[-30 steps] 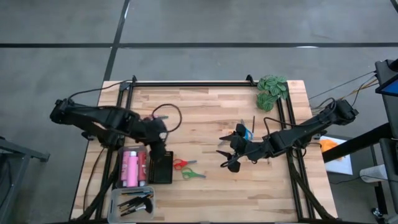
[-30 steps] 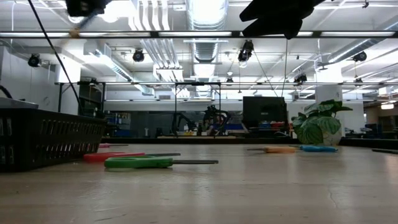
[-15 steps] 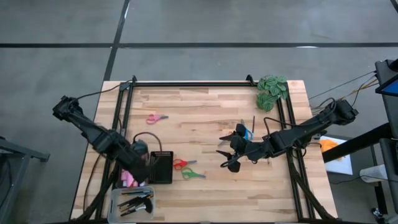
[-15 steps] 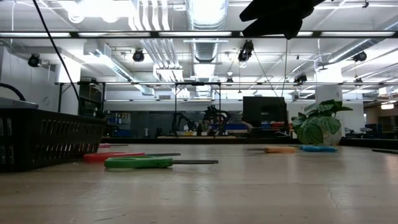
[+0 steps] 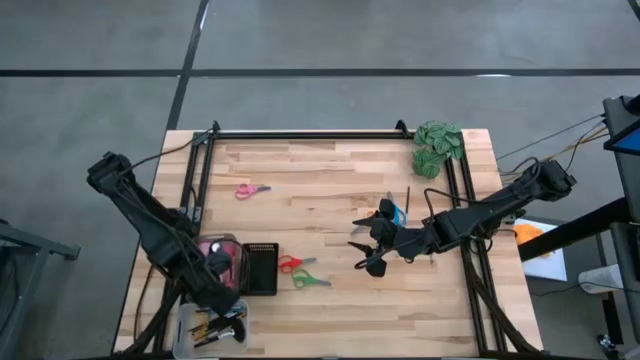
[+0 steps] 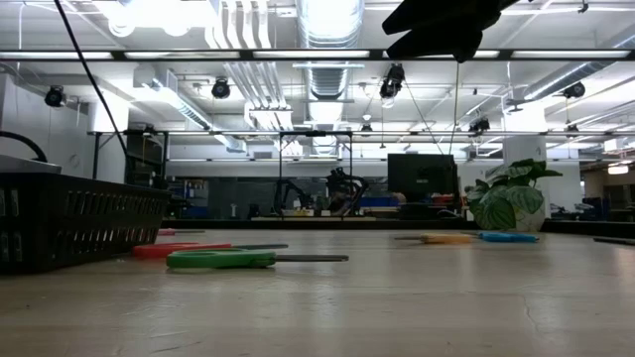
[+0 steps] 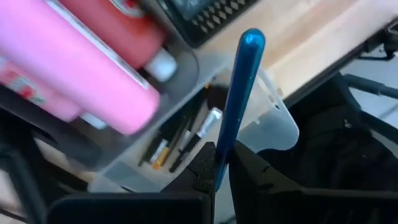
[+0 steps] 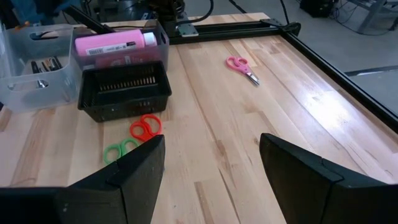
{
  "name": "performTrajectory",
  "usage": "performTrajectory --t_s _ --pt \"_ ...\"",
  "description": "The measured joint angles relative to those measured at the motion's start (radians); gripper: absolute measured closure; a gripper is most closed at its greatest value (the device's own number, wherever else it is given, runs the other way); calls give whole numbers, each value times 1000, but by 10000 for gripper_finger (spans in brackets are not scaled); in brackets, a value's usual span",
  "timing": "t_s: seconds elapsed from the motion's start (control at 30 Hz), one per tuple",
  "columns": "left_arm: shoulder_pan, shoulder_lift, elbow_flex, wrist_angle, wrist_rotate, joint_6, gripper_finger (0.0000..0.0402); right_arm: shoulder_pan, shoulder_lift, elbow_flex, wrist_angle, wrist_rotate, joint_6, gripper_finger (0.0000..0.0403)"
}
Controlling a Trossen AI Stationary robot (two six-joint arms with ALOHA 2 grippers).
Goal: Pick & Place Paint Supplies
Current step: Put the gold paint brush into the transparent bin
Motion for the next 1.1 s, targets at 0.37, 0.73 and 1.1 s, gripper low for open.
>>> performTrajectory --t_s 0.37,0.73,1.1 --pt "-24 58 -117 168 197 -36 378 0 0 0 0 0 0 142" --pt "-61 179 -124 234 233 291 378 0 0 0 0 -1 0 142" --pt "-60 198 -124 224 203 238 377 0 0 0 0 -1 0 142"
